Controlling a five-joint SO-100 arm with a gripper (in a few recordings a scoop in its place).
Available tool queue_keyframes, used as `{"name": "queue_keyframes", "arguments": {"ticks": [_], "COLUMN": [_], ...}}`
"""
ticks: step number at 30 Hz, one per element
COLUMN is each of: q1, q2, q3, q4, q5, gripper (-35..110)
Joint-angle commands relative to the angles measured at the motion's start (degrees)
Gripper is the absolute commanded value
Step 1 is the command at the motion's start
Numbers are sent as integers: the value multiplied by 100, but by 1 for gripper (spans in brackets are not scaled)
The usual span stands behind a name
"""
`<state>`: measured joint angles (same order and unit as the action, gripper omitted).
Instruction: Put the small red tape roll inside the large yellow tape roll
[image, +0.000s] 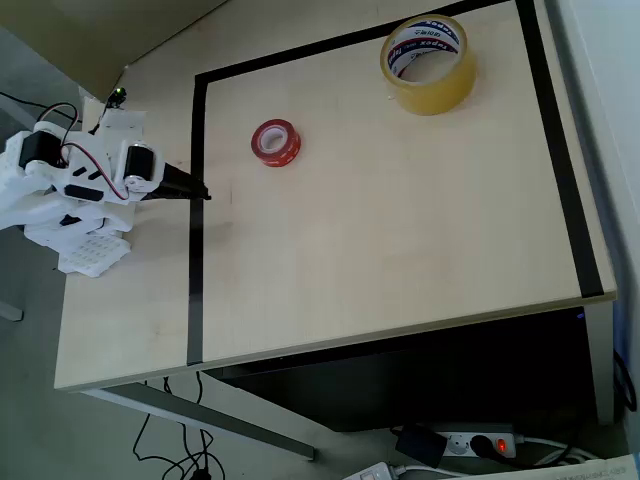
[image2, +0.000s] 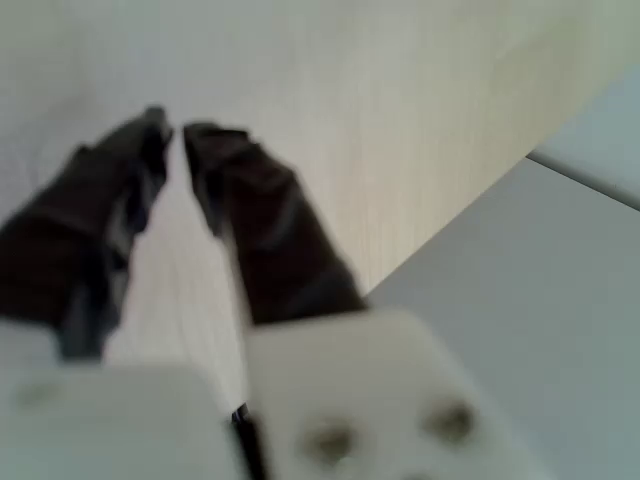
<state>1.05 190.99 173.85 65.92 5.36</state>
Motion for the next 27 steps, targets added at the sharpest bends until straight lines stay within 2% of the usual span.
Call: {"name": "queue_keyframes", "arguments": {"ticks": [1,7,14,19,24,27], "q1": [-2109,-2795,-1775,-1125,-677,-396], "q2": [0,9,-527,-2848,-5238,-6776], "q3": [483,475,-369,-1837,-3955,-5168], "q4": [492,492,483,-9,44,352], "q5": [-114,-105,-756,-1002,-1011,-1494], "gripper": [0,0,0,0,0,0]}}
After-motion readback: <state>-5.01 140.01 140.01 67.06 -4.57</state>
